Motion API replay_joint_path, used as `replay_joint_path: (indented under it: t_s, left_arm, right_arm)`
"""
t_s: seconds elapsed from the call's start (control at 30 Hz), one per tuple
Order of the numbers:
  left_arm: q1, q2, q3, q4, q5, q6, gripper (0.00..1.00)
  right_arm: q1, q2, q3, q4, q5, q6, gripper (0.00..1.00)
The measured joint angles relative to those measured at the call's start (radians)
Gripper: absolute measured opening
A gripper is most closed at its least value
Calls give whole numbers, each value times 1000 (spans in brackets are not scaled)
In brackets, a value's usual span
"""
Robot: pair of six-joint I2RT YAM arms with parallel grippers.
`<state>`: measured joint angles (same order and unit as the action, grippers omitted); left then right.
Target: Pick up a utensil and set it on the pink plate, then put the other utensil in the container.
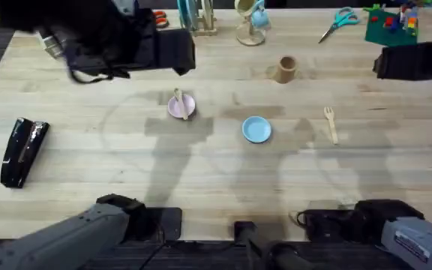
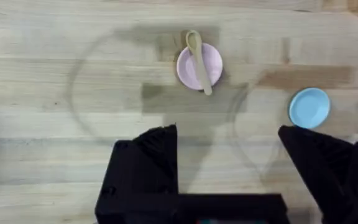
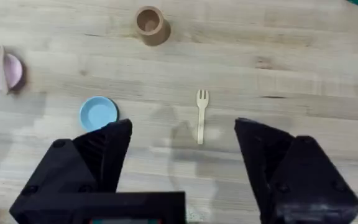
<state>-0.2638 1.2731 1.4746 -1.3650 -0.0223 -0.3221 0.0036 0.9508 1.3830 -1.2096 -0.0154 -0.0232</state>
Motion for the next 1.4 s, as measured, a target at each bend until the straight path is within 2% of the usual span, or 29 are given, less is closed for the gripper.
replay_joint_path:
  t_s: [0.3,0.6,0.67,0.8,0.97,1.17,1.4]
  left_arm:
    - [0,-169,0,-38,-2,2,986]
    - [0,-313,0,-118,-59,21,988]
    - [0,-334,0,-120,-63,63,988]
    - [0,-376,0,-120,-60,206,990]
    - [0,-443,0,-119,-39,338,990]
    - [0,-516,-48,-66,57,455,989]
    - [0,-528,-150,8,188,564,989]
  right_arm:
    - [0,0,0,0,0,0,996]
    - [0,0,0,0,0,0,996]
    - [0,0,0,0,0,0,996]
    - [0,0,0,0,0,0,996]
    - [0,0,0,0,0,0,996]
    - [0,0,0,0,0,0,996]
    - [0,0,0,0,0,0,996]
